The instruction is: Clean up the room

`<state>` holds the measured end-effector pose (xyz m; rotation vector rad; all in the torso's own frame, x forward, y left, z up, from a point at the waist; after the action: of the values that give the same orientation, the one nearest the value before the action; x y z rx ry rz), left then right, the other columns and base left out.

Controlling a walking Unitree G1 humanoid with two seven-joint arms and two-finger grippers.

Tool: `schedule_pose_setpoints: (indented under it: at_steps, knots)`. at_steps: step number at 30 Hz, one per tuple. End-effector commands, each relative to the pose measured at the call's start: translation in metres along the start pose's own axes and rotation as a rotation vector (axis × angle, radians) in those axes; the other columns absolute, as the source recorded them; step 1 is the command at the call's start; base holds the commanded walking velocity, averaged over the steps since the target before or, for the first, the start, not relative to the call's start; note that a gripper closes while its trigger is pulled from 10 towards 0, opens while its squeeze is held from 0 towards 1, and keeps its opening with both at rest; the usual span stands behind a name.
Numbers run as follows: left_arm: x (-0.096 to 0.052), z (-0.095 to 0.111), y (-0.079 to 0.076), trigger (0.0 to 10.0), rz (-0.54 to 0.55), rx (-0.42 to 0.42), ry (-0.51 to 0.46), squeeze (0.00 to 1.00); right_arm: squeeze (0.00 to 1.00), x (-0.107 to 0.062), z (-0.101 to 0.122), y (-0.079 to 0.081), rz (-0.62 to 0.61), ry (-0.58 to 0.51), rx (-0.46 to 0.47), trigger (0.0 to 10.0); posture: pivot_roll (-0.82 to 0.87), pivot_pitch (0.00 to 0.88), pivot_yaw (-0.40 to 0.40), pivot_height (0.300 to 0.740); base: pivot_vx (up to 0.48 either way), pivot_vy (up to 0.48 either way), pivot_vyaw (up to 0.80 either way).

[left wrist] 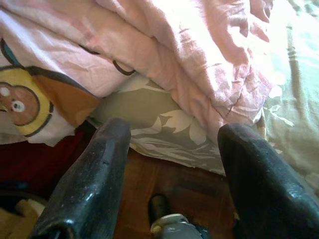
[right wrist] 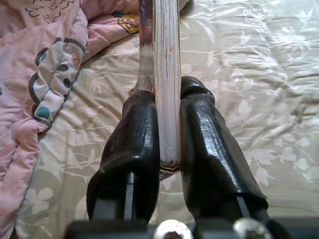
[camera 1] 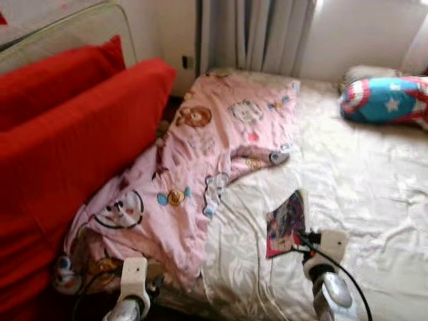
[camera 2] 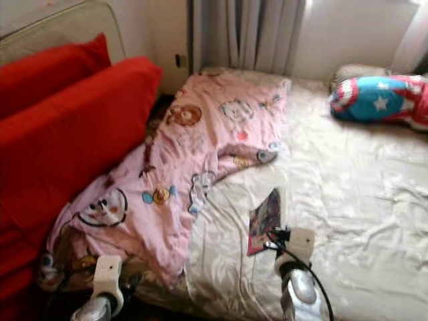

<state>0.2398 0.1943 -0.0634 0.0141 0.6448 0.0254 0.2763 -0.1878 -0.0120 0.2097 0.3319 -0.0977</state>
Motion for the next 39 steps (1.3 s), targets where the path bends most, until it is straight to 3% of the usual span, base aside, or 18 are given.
schedule_pose_setpoints:
  at_steps: [1,13,34,39]
  knots:
    - [-0.001,-0.009,0.002,10.0,0.019,0.003,0.049,0.0,0.0,0.001,0.006,-0.005,-0.037,-0.041,0.009,10.0,-0.01,0.0,-0.086,0.74,0.0,0.0,0.0]
    - [-0.008,-0.031,0.004,10.0,0.051,0.01,0.138,0.0,0.0,-0.002,-0.002,-0.01,-0.084,-0.025,0.002,10.0,-0.02,0.0,-0.093,0.74,0.0,0.0,0.0]
    - [-0.012,-0.042,0.007,10.0,0.077,0.003,0.167,0.0,0.0,-0.002,-0.003,-0.003,-0.064,-0.019,0.011,10.0,-0.01,0.0,-0.105,0.74,0.0,0.0,-0.75]
    - [-0.013,-0.044,0.007,10.0,0.078,0.0,0.168,0.0,0.0,-0.002,-0.002,-0.002,-0.05,-0.042,0.019,10.0,-0.01,0.0,-0.106,0.74,0.0,-0.346,-0.25]
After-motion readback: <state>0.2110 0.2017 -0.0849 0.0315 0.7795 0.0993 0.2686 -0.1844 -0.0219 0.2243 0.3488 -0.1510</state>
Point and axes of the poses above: a point about 5 cm out from each wrist's last joint towards the gripper, its own x axis pointing out of the wrist towards the gripper, its own z axis along the axis of the wrist's last joint, y = z × x, the point moved 2 cm from there along x, pointing out of the wrist towards the gripper, and after that the axes turned 1 degree about x, right-handed, at the moved point
